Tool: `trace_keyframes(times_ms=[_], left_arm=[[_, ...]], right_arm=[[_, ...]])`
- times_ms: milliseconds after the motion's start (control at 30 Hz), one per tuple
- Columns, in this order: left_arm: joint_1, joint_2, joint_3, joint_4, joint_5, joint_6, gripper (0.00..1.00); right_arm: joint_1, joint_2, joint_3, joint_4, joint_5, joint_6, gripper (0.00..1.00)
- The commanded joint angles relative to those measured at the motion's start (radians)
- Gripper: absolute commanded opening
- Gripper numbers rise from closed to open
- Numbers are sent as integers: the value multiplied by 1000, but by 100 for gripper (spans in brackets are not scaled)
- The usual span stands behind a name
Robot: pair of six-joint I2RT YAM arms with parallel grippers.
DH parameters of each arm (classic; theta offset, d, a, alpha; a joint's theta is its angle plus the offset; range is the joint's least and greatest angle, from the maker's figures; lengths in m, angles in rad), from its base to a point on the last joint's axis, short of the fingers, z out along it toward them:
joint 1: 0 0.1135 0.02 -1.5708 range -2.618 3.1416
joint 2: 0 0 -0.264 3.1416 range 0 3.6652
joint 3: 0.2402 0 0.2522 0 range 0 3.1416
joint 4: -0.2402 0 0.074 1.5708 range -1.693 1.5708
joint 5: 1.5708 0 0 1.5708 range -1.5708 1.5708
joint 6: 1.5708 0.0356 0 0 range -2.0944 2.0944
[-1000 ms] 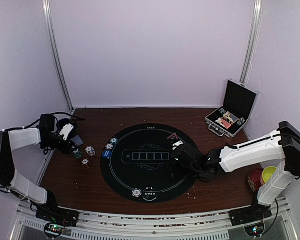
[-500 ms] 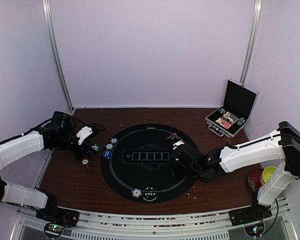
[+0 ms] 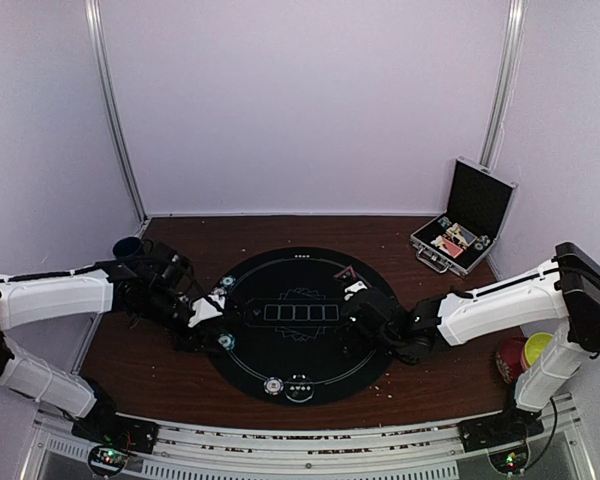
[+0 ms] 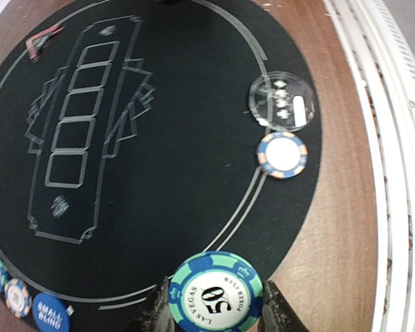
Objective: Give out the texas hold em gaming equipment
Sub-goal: Place the poker chip in the dealer area.
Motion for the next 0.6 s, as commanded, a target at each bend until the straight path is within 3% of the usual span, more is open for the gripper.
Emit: trace_keyframes(times_ms=[0,567], left_arm=[[-65,29,7,54,51,52,24],[-251,247,51,180,-59,50,24]], right_arm=[[5,-15,-7,20,24,-7,100],[4,4,-2,22,13,-12,100]])
